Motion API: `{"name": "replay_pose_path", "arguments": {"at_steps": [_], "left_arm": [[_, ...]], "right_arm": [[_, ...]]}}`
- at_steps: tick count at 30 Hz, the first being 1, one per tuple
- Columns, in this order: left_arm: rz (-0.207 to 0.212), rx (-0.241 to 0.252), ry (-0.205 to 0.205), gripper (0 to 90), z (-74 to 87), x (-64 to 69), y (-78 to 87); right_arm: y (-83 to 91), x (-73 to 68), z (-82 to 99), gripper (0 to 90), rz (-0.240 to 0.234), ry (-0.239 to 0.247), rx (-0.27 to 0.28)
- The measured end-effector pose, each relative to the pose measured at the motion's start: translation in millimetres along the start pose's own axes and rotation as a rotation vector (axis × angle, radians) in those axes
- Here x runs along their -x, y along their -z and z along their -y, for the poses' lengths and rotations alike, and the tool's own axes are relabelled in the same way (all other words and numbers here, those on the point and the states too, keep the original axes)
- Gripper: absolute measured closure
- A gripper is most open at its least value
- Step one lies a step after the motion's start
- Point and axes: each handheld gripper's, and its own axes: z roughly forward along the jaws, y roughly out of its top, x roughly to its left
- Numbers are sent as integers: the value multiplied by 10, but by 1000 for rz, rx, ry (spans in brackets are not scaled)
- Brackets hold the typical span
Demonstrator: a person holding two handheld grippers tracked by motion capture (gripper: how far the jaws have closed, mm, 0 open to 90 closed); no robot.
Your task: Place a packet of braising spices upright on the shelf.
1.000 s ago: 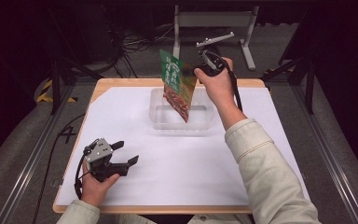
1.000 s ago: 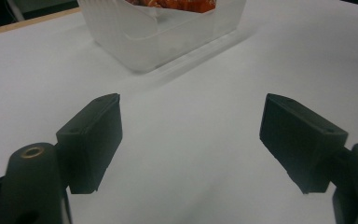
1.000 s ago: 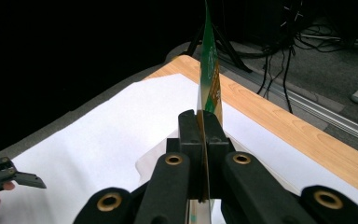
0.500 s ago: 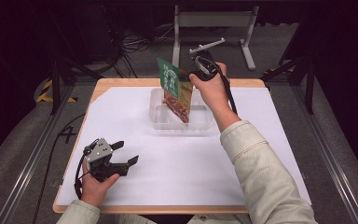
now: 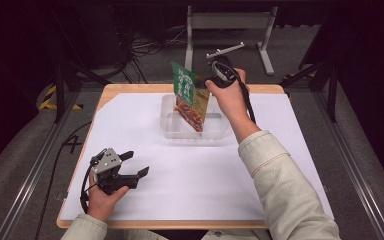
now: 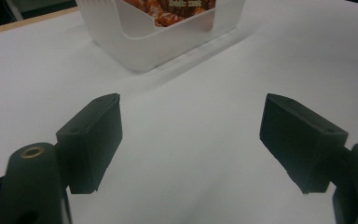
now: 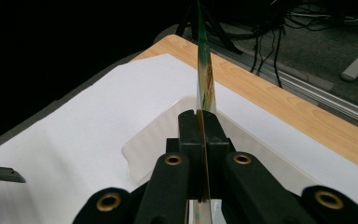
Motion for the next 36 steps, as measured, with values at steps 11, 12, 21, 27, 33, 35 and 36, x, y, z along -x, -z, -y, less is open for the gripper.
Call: {"name": "replay_pose_path", "arguments": {"at_steps": [11, 12, 21, 27, 33, 35, 36], "left_arm": [[2, 2, -5, 218, -5, -2, -6], [1, 2, -5, 218, -5, -4, -4], [2, 2, -5, 218, -5, -4, -5], [2, -1, -7, 217, -11, 1, -17], [6, -1, -6, 217, -13, -3, -22], [5, -2, -7, 217, -14, -4, -23], [4, -2, -7, 217, -15, -4, -23]], "right_arm": [[-70, -24, 23, 897, -8, -16, -1], [-76, -21, 26, 892, -10, -18, -1], [-54, 26, 58, 738, 0, -44, 19], [35, 28, 97, 627, -23, -44, 62], [173, -24, 108, 603, -42, -15, 102], [251, -48, 113, 595, -56, -11, 124], [290, -59, 116, 591, -63, -5, 135]]}}
